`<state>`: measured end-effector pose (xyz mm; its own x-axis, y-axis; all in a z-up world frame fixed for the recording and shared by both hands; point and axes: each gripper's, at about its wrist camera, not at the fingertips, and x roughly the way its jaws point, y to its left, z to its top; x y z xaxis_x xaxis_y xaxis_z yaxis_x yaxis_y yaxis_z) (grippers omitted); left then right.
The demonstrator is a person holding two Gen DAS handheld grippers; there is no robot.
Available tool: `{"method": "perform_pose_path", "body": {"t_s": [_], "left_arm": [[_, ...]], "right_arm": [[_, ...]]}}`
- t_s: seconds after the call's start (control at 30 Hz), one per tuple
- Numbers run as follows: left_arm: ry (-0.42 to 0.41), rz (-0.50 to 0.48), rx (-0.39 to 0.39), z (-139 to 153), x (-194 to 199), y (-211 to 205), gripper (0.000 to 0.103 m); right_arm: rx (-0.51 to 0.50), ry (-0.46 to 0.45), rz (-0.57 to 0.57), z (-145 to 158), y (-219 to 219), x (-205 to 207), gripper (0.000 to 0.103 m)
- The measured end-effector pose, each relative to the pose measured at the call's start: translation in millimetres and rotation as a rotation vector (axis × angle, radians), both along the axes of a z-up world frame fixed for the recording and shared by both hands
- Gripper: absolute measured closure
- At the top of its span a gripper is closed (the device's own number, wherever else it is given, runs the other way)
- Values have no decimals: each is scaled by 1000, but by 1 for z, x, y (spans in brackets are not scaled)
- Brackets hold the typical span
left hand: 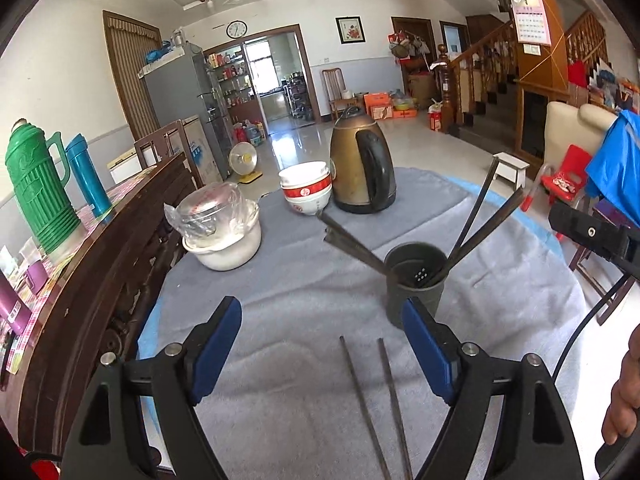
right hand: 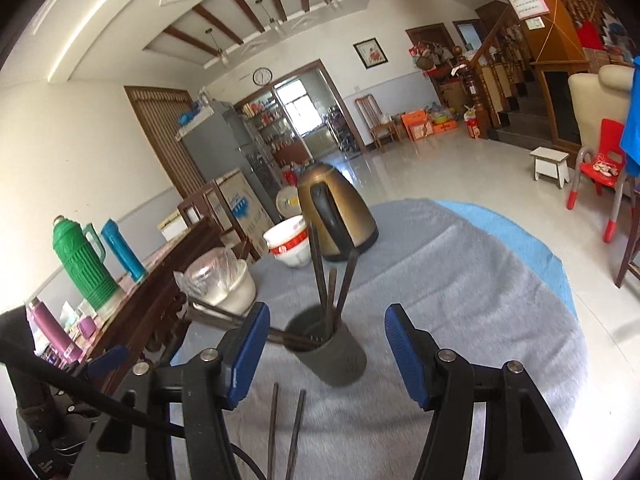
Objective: Organize utensils
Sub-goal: 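Open both grippers and withdraw them from the holder, then move both open grippers toward the last two chopsticks on the cloth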
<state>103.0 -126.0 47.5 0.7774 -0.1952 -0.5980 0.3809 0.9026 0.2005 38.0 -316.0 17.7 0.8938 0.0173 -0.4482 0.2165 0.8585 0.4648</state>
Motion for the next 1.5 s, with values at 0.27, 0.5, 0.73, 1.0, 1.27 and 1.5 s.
{"method": "perform_pose_path", "body": {"t_s": [0.27, 0.5, 0.73, 1.0, 1.27, 1.5], "left_arm": [[26, 14, 31, -16, -1, 6, 20], [79, 19, 55, -36, 0, 7, 20], [111, -6, 88, -50, -6, -2, 20], [128, -42, 108, -55, -10, -13, 20], [135, -52, 121, -58, -10, -21, 20], [142, -54, 124, -60, -9, -22, 20]], "right_arm": [[3, 50, 31, -18, 14, 4, 39], [-7, 94, 65, -32, 25, 10, 39], [14, 128, 60, -46, 22, 13, 39], [32, 137, 47, -51, 14, 10, 39], [45, 140, 47, -55, 11, 9, 39], [52, 148, 49, -59, 9, 10, 39]]}}
